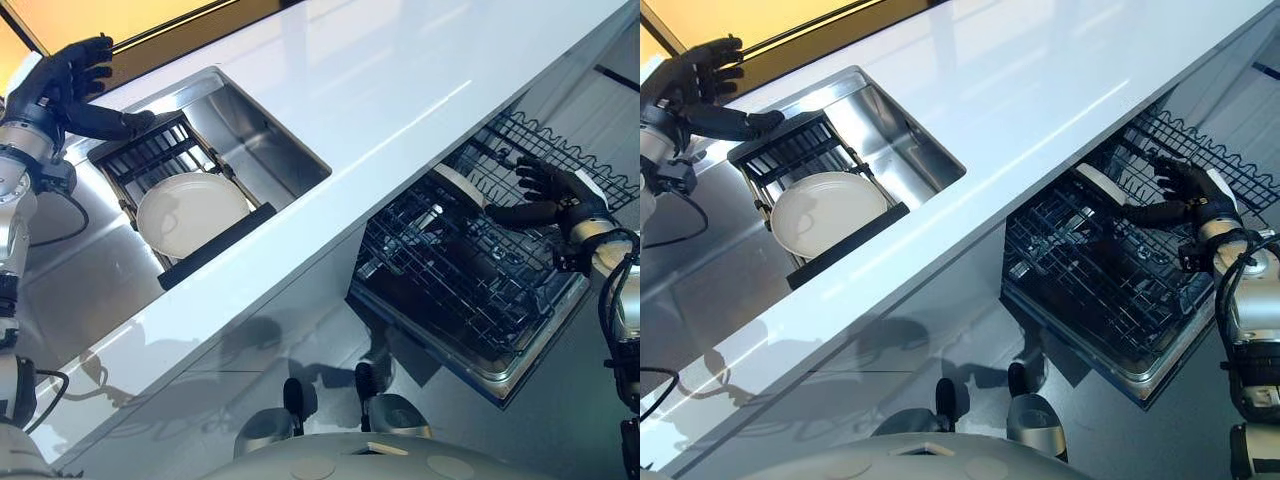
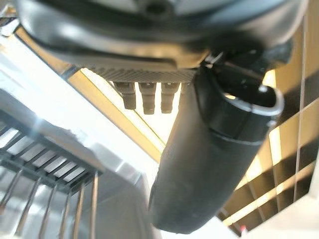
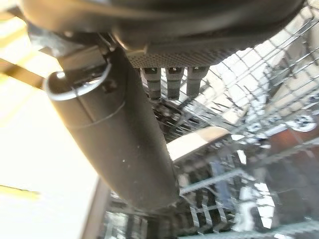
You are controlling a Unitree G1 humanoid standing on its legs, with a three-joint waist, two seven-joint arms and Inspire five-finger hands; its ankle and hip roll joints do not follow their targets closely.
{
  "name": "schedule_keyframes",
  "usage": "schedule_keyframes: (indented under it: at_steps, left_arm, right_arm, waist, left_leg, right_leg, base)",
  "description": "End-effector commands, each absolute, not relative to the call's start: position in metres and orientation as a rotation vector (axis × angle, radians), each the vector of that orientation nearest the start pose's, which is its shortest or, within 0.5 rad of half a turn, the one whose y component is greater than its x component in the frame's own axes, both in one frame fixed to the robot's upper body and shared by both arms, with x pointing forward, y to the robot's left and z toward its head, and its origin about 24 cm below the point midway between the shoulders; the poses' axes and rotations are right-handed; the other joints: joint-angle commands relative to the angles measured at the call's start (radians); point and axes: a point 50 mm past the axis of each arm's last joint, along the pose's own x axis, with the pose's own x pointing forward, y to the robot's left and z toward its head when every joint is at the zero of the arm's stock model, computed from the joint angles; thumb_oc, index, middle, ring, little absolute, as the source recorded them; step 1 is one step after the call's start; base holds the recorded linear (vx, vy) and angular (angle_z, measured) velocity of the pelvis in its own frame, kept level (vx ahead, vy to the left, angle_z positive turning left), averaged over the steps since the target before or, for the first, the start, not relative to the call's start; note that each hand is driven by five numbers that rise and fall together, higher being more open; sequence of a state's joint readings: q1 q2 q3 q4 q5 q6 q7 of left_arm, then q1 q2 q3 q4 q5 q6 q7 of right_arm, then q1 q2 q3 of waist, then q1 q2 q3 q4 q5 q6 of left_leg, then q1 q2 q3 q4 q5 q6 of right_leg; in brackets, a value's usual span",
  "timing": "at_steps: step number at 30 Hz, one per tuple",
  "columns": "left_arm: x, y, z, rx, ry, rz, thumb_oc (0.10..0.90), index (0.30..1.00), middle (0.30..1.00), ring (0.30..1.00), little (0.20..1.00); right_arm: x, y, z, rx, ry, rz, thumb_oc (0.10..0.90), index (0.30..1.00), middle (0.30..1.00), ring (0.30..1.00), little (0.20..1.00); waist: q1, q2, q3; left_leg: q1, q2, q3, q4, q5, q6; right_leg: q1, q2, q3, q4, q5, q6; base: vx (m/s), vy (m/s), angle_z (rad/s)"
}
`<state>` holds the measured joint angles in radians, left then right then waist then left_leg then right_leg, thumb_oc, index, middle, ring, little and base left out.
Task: Pick up plates and place into dishwasher.
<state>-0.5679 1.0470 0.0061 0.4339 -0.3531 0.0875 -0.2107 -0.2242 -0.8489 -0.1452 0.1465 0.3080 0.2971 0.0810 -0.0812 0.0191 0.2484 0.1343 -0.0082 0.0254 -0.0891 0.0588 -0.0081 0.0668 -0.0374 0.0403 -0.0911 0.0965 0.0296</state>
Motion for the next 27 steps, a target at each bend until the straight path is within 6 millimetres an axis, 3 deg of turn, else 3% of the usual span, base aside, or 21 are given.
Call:
schedule_keyframes:
  at_steps: [1,9,17,27]
  left_arm:
    - [0.302,0.378,0.253,0.755,0.004,0.208,0.800,0.900,0.900,0.900,0.900]
    - [0.300,0.391,0.222,0.761,0.244,0.162,0.800,0.900,0.900,0.900,0.900]
    - [0.298,0.399,0.203,0.834,0.434,0.141,0.800,0.900,0.900,0.900,0.900]
    - [0.309,0.396,0.182,0.893,0.576,0.141,0.800,0.900,0.900,0.900,0.900]
  right_arm:
    - [0.277,-0.319,0.202,-0.443,-0.223,-0.176,0.800,0.900,0.900,0.900,0.900]
    - [0.272,-0.287,0.222,-0.280,-0.481,-0.064,0.800,0.900,0.900,0.900,0.900]
    - [0.274,-0.273,0.230,-0.313,-0.502,0.000,0.800,0.900,0.900,0.900,0.900]
    - [0.280,-0.260,0.236,-0.337,-0.498,0.072,0.800,0.900,0.900,0.900,0.900]
  waist:
    - [0.008,0.007,-0.183]
    - [-0.010,0.026,-0.178]
    - [-0.019,0.026,-0.174]
    - [-0.051,0.016,-0.171]
  left_leg:
    - [-0.020,-0.087,0.016,0.002,-0.049,0.037]
    - [-0.024,-0.086,0.038,0.003,-0.051,0.044]
    - [-0.026,-0.083,0.045,0.007,-0.050,0.045]
    - [-0.022,-0.077,0.057,0.006,-0.059,0.047]
  right_leg:
    - [-0.005,-0.027,-0.045,0.027,0.000,0.073]
    - [-0.015,-0.024,-0.027,0.027,0.003,0.075]
    - [-0.020,-0.016,-0.013,0.026,0.005,0.072]
    - [-0.019,0.001,0.023,0.021,0.000,0.066]
  base:
    - [-0.03,0.019,-0.04]
    - [-0.01,0.008,-0.03]
    - [0.01,0.008,0.00]
    - [0.06,0.032,-0.11]
